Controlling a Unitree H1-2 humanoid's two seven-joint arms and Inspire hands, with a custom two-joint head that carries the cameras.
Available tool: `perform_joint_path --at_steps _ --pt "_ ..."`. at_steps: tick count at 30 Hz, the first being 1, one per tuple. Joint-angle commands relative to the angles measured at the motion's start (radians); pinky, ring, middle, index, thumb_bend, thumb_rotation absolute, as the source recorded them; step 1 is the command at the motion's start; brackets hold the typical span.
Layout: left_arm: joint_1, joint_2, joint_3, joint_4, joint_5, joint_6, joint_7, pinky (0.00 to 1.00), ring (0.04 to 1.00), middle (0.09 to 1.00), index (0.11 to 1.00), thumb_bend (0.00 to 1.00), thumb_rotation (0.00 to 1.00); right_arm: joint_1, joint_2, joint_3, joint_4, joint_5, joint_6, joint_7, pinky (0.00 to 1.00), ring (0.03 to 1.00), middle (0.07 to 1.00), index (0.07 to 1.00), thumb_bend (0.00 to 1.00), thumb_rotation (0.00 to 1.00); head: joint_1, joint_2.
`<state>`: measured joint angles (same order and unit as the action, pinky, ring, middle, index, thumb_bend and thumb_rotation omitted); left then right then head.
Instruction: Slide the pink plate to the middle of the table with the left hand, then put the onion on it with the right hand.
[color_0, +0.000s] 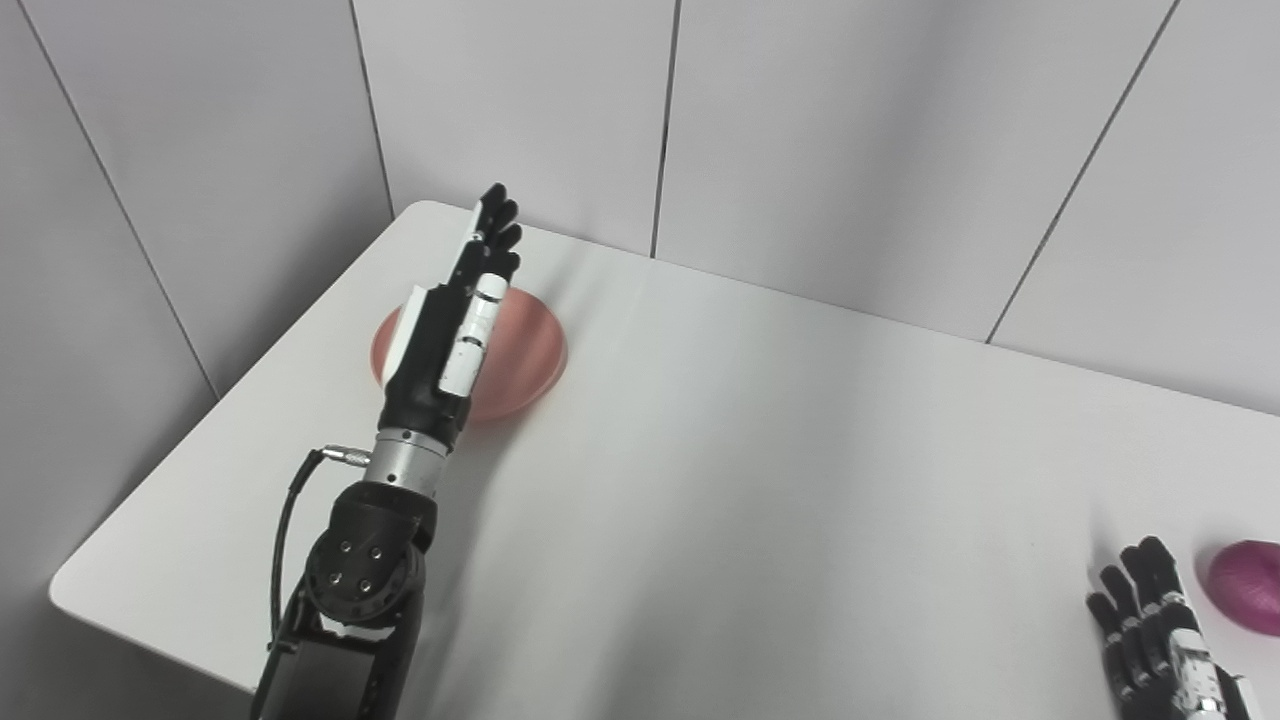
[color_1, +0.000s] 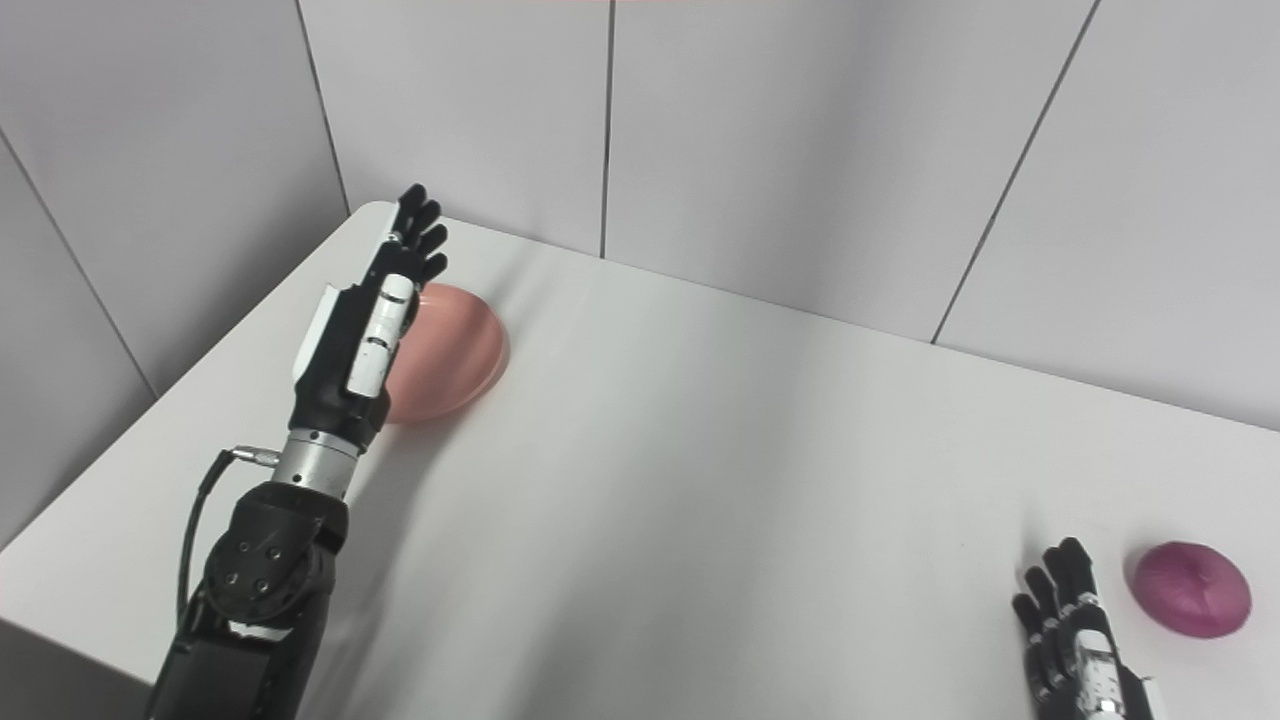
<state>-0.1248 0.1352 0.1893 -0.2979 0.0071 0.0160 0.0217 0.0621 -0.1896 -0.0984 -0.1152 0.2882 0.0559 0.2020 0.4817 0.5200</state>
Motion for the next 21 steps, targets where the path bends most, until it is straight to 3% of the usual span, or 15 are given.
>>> perform_joint_path --at_steps 1,9,21 --pt "-0.041 0.019 0.007 -0.030 0.015 -0.040 0.013 0.97 0.987 0.999 0.981 0.43 1.00 0.031 0.006 0.006 0.052 0.004 0.045 -0.002 1.00 1.000 1.000 1.000 0.16 1.00 0.000 -0.001" --pt "-0.045 0.027 0.036 -0.027 0.039 -0.034 0.043 0.97 0.983 0.995 0.970 0.44 1.00 0.032 0.001 0.005 0.056 0.000 0.042 -0.004 1.00 1.000 1.000 1.000 0.16 1.00 0.017 -0.008" --pt "-0.068 0.057 0.105 0.001 -0.005 -0.049 0.059 0.98 0.980 0.986 0.975 0.41 1.00 0.032 0.001 0.004 0.060 0.009 0.041 0.001 1.00 1.000 1.000 1.000 0.16 1.00 0.016 -0.012"
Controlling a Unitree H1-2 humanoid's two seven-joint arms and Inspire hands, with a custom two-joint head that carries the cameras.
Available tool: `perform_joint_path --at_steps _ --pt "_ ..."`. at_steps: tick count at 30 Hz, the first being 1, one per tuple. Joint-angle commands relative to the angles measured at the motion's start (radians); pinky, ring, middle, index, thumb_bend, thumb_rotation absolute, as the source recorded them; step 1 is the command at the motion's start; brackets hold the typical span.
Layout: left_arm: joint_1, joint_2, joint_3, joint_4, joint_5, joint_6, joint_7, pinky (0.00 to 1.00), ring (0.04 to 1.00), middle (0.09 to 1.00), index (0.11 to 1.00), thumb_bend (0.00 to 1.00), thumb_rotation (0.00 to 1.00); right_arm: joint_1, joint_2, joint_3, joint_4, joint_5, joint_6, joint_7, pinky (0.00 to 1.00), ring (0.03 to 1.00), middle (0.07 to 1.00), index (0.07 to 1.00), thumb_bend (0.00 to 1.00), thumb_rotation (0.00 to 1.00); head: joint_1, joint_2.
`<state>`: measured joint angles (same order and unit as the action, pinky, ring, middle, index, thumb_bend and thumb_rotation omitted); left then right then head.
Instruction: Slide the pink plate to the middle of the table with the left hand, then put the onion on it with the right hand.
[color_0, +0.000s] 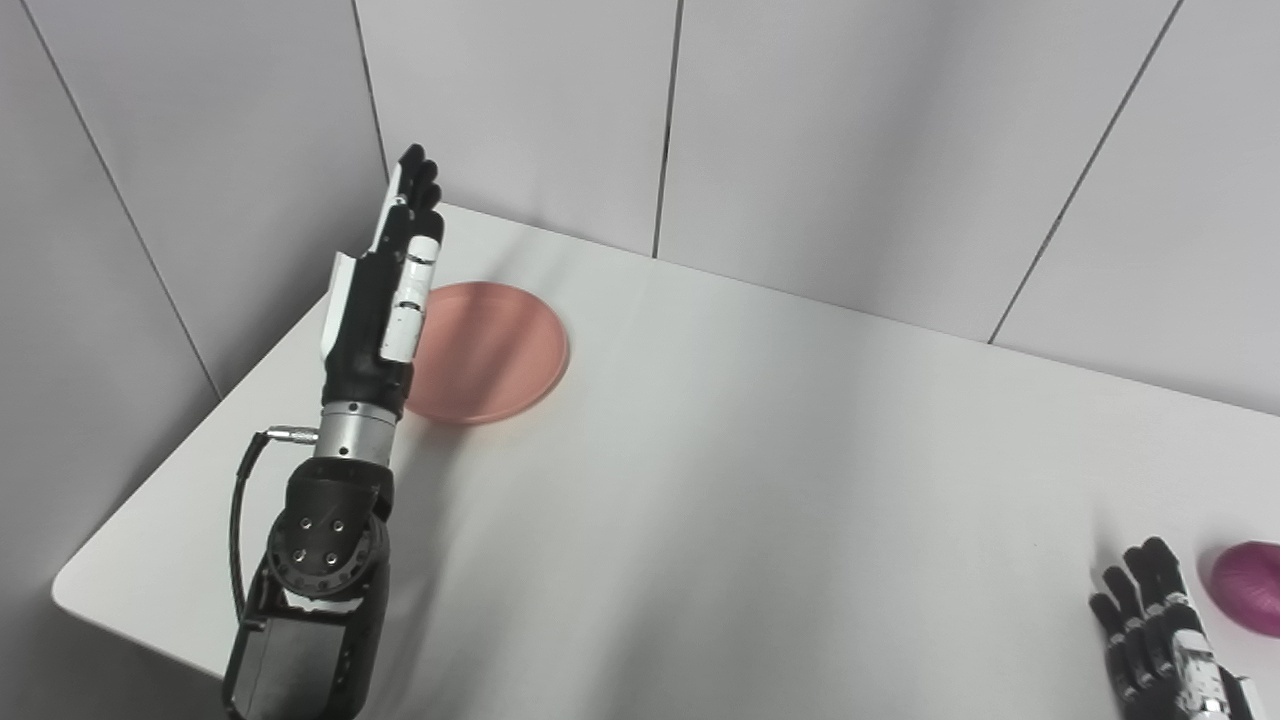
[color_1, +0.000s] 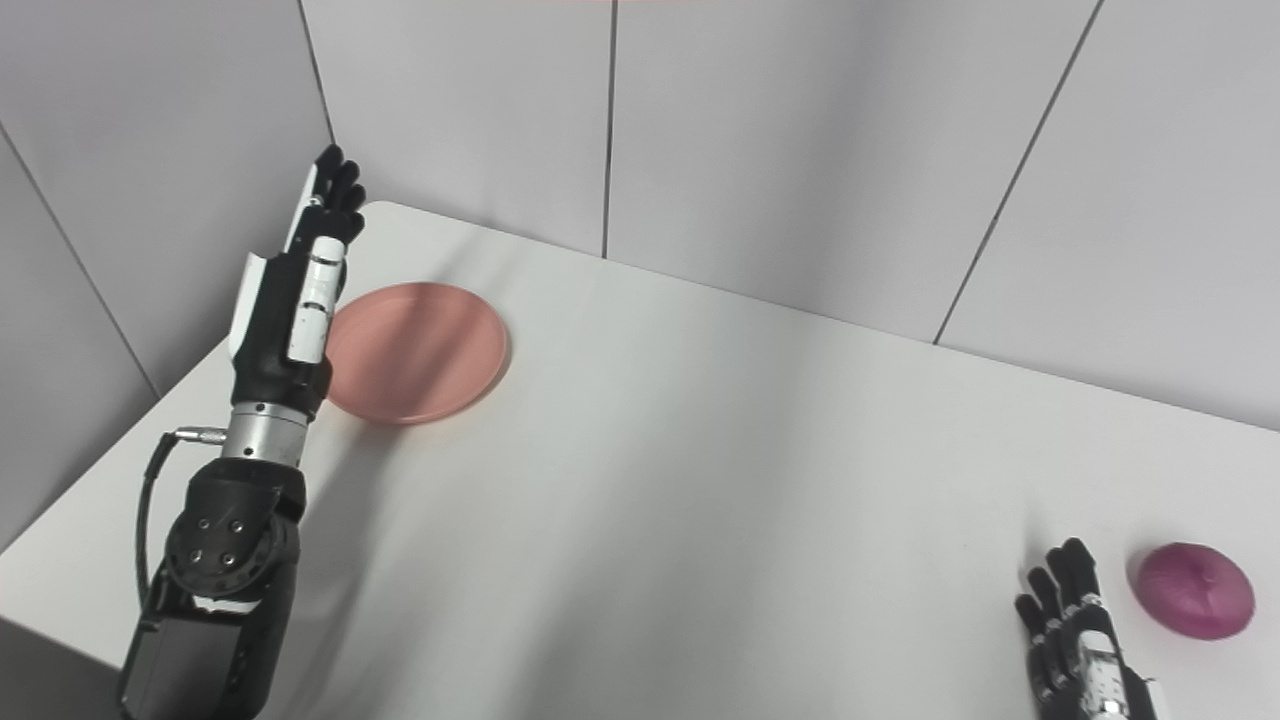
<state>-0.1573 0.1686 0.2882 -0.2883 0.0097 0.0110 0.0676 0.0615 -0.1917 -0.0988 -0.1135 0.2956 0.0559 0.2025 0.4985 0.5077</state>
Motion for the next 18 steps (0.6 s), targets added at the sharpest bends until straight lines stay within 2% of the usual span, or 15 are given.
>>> perform_joint_path --at_steps 1,15,18 --pt "-0.038 0.027 0.012 0.001 -0.008 -0.048 0.015 0.97 0.976 0.983 0.975 0.41 1.00 0.032 0.002 0.005 0.061 0.002 0.039 0.003 1.00 1.000 1.000 1.000 0.16 1.00 -0.001 -0.001" --pt "-0.087 0.065 0.067 0.079 -0.029 -0.062 0.036 0.92 0.932 0.936 0.917 0.41 1.00 0.031 -0.002 0.003 0.056 -0.001 0.047 -0.001 1.00 1.000 1.000 1.000 0.13 1.00 0.006 -0.003" --pt "-0.099 0.068 0.067 0.073 -0.006 -0.033 0.051 0.90 0.924 0.927 0.905 0.41 1.00 0.031 -0.004 0.002 0.062 0.004 0.044 0.004 1.00 1.000 1.000 1.000 0.12 1.00 0.009 -0.004"
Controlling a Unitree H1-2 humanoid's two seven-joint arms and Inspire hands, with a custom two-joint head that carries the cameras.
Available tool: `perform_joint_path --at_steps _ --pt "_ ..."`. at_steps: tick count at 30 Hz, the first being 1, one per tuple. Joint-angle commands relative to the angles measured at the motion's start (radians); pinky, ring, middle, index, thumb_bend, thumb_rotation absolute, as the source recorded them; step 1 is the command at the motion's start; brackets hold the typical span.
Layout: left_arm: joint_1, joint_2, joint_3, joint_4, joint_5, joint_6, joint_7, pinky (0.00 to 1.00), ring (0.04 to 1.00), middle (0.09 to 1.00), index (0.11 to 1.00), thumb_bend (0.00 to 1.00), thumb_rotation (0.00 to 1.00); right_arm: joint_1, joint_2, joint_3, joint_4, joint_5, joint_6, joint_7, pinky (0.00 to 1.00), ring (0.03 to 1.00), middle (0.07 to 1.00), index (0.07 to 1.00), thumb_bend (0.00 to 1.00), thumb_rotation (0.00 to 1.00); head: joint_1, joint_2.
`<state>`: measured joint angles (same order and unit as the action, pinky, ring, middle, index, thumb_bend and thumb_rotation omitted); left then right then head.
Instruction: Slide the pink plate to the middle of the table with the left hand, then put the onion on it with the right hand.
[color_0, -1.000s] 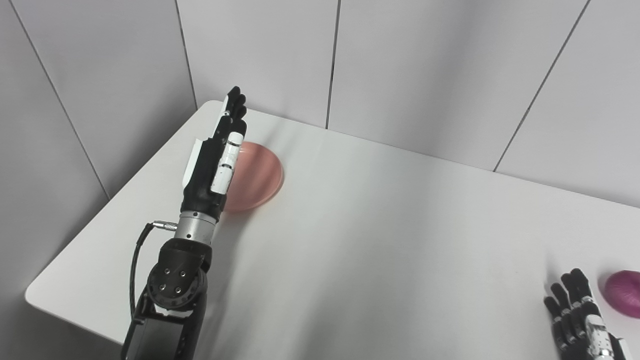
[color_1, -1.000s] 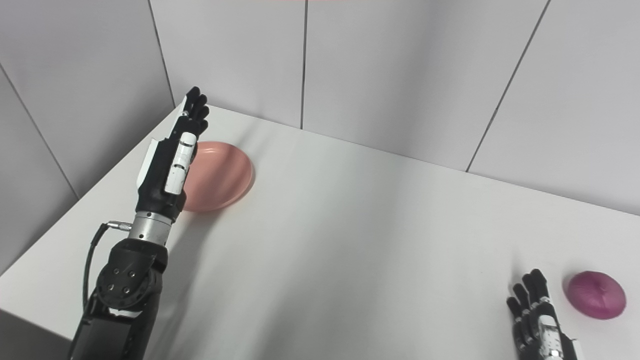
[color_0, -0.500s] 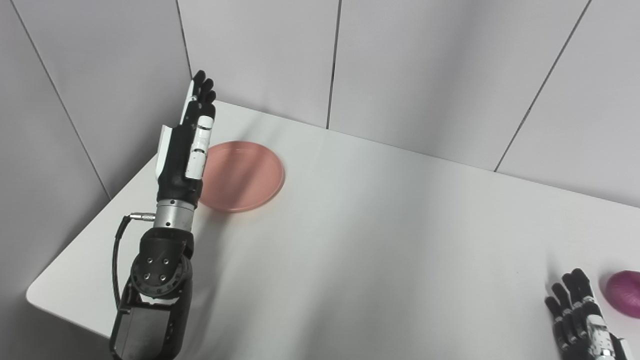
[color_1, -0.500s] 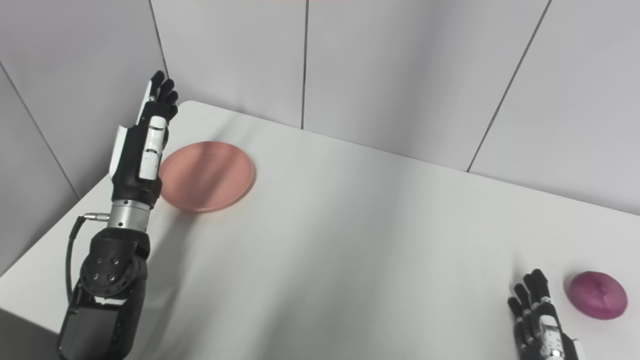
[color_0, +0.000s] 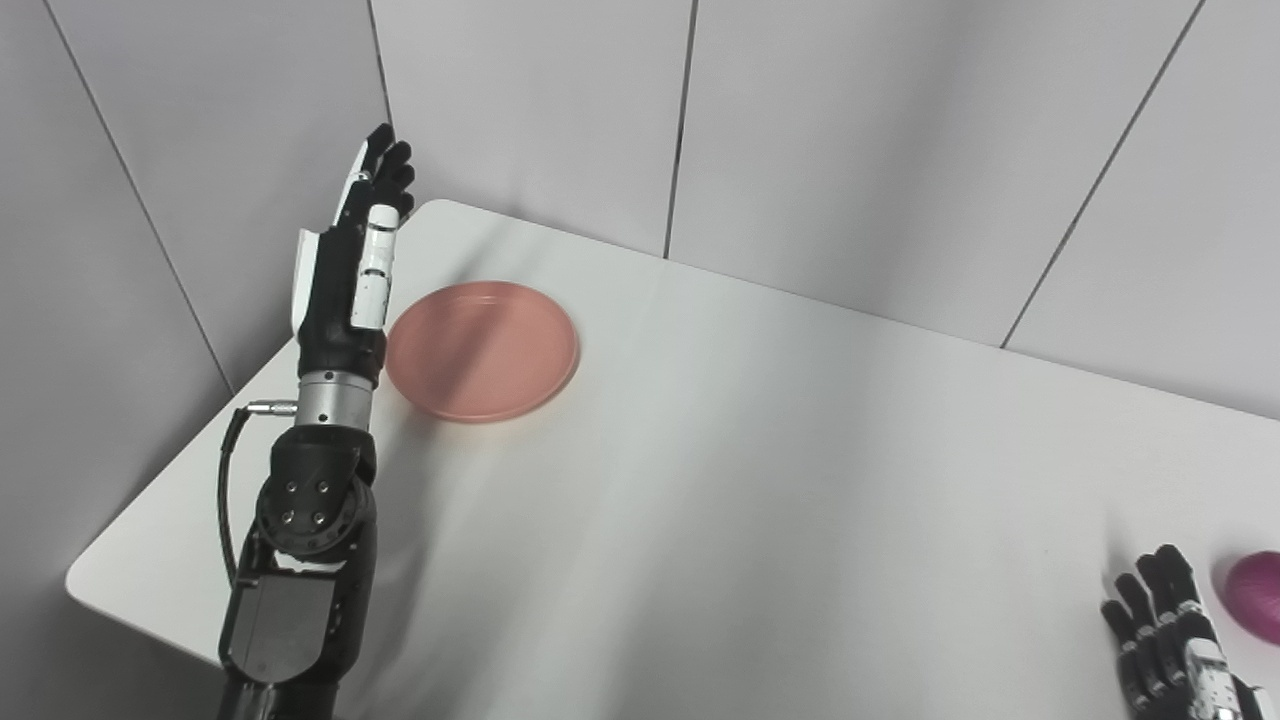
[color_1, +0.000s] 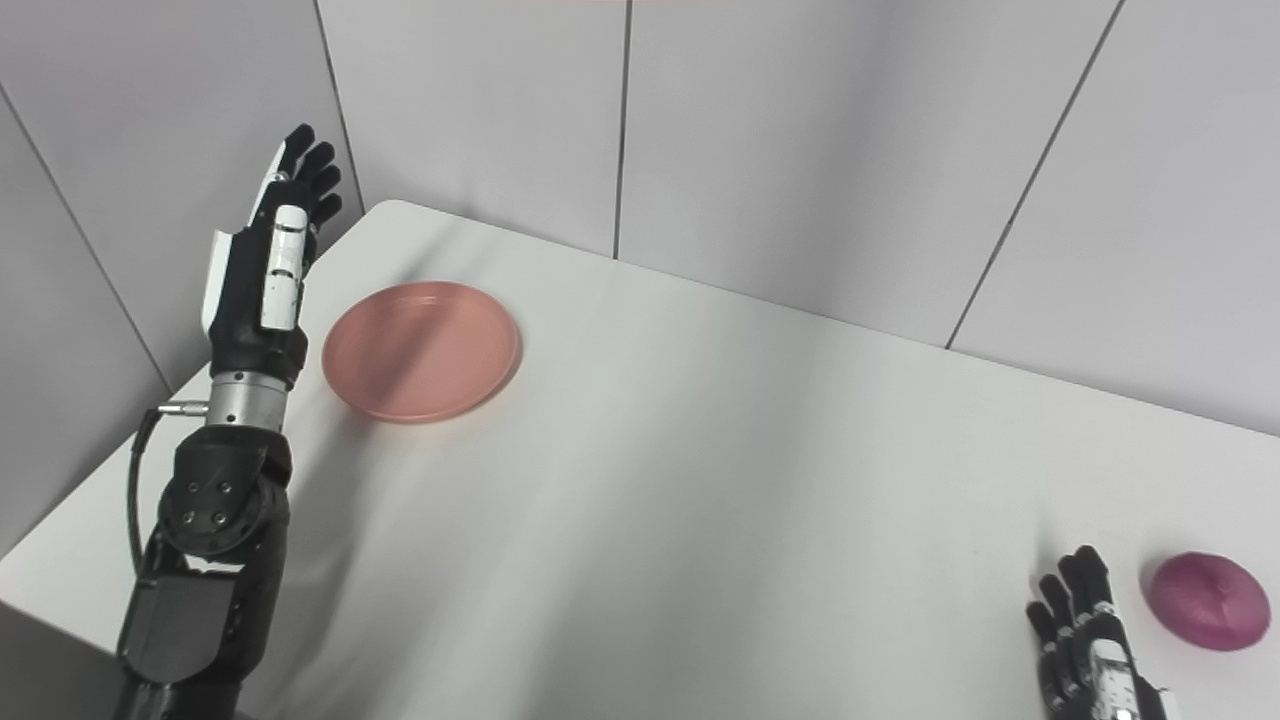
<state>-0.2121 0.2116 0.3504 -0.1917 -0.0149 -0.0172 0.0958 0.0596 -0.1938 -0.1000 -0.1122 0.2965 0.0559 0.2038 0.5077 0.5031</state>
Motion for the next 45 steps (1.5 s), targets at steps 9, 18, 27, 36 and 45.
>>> perform_joint_path --at_steps 9,18,27,36,45 --pt "-0.074 0.033 0.013 0.039 0.019 -0.020 0.047 0.88 0.906 0.907 0.880 0.40 1.00 0.033 -0.006 0.005 0.059 -0.001 0.045 0.004 1.00 1.000 1.000 1.000 0.16 1.00 0.001 -0.001" --pt "-0.105 0.033 0.022 0.132 -0.013 -0.048 0.063 0.89 0.901 0.905 0.901 0.40 1.00 0.032 -0.010 0.005 0.071 -0.004 0.035 0.009 1.00 1.000 1.000 1.000 0.21 1.00 0.001 -0.002" --pt "-0.124 0.041 0.042 0.173 -0.077 -0.047 0.050 0.87 0.890 0.893 0.869 0.38 1.00 0.032 -0.012 0.004 0.064 -0.010 0.045 0.004 1.00 1.000 1.000 1.000 0.24 1.00 0.006 -0.005" --pt "-0.128 0.054 0.052 0.191 -0.097 -0.031 0.056 0.87 0.893 0.897 0.867 0.38 1.00 0.034 -0.013 0.002 0.070 -0.007 0.038 0.008 1.00 1.000 1.000 1.000 0.27 1.00 0.005 -0.003" --pt "-0.116 0.090 0.056 0.209 -0.080 -0.031 0.062 0.89 0.900 0.902 0.870 0.42 1.00 0.033 -0.012 0.001 0.068 -0.002 0.038 0.009 1.00 1.000 1.000 1.000 0.25 1.00 0.009 -0.007"
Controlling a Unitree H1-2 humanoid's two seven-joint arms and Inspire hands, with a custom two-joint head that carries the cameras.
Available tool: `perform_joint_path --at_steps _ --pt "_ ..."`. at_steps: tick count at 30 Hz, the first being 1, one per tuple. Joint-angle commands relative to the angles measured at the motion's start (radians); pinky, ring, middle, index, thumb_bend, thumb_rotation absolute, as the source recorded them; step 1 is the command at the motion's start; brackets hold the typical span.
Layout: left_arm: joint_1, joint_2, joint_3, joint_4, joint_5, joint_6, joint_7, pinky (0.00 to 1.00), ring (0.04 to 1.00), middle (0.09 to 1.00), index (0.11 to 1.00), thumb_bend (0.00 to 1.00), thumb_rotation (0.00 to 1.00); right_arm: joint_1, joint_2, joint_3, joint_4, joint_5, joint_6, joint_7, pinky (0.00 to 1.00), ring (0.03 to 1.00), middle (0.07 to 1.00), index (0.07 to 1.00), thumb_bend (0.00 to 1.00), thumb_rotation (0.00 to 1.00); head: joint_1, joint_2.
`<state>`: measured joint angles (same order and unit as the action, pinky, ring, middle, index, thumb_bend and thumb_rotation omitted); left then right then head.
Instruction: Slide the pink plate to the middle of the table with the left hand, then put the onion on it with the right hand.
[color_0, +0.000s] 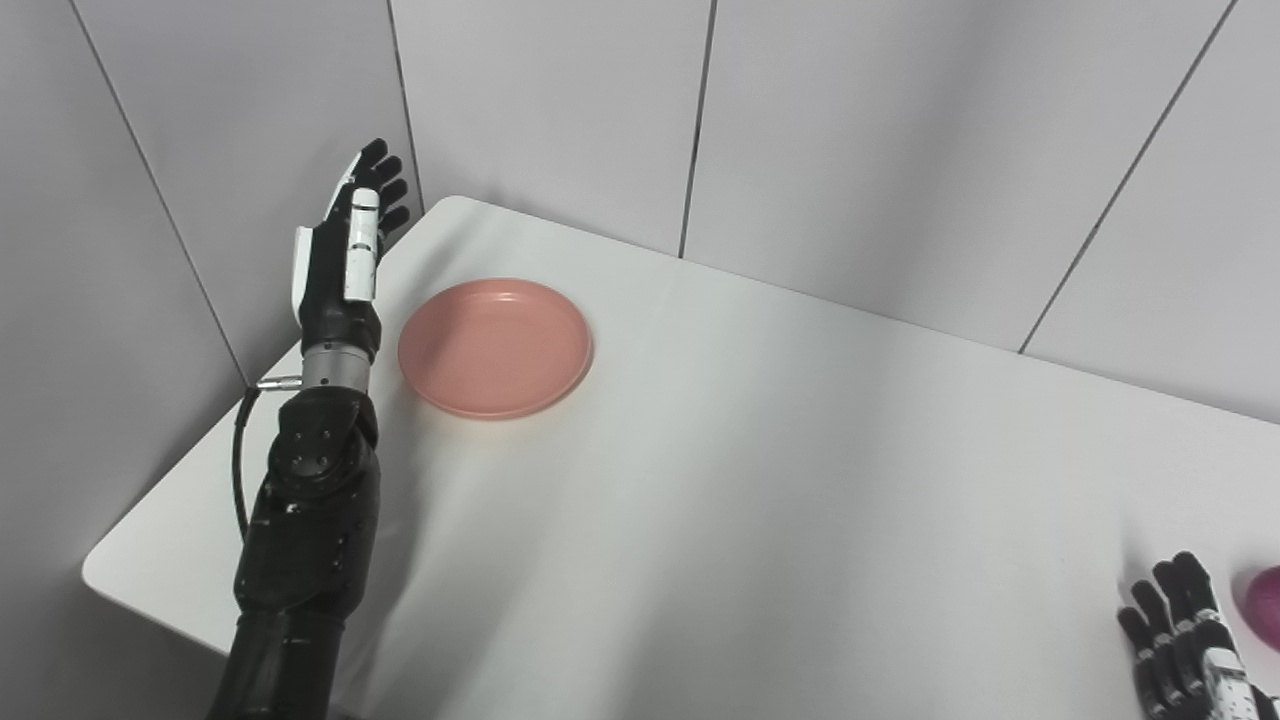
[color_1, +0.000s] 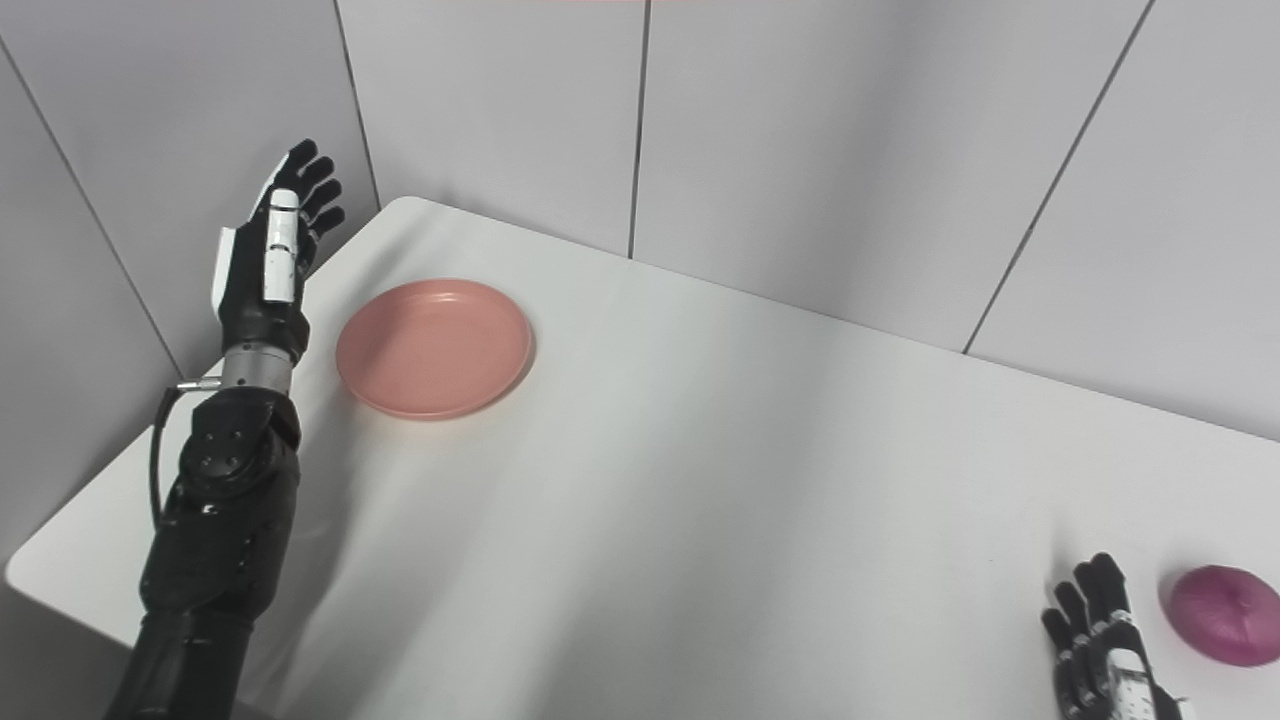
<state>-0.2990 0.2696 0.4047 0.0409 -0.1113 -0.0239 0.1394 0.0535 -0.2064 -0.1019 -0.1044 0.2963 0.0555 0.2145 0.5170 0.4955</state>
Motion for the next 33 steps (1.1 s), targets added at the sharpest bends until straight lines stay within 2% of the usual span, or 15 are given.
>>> perform_joint_path --at_steps 1,5,15,24,33 --pt "-0.027 0.034 0.004 -0.025 0.021 -0.024 0.020 0.90 0.905 0.905 0.873 0.43 1.00 0.039 0.001 0.003 0.060 -0.003 0.036 -0.002 1.00 1.000 1.000 1.000 0.26 1.00 -0.001 0.001" --pt "-0.026 0.034 0.016 -0.027 0.007 -0.007 0.021 0.91 0.915 0.912 0.887 0.46 1.00 0.039 0.001 0.002 0.056 -0.010 0.055 -0.012 1.00 1.000 1.000 1.000 0.26 1.00 0.000 0.000" --pt "-0.032 0.034 0.026 -0.005 -0.019 0.021 0.017 0.91 0.934 0.939 0.912 0.51 1.00 0.041 -0.003 0.002 0.057 -0.009 0.046 -0.005 1.00 1.000 1.000 1.000 0.25 1.00 0.000 0.002" --pt "-0.040 0.020 0.037 0.014 -0.083 0.028 0.016 0.88 0.911 0.910 0.880 0.48 1.00 0.037 -0.004 0.000 0.068 -0.003 0.042 0.000 1.00 1.000 1.000 1.000 0.25 1.00 0.005 -0.002" --pt "-0.048 0.021 0.042 0.055 -0.156 0.025 0.003 0.89 0.910 0.905 0.868 0.45 1.00 0.040 -0.009 -0.001 0.065 -0.002 0.040 0.005 1.00 1.000 1.000 1.000 0.32 1.00 0.006 -0.001"
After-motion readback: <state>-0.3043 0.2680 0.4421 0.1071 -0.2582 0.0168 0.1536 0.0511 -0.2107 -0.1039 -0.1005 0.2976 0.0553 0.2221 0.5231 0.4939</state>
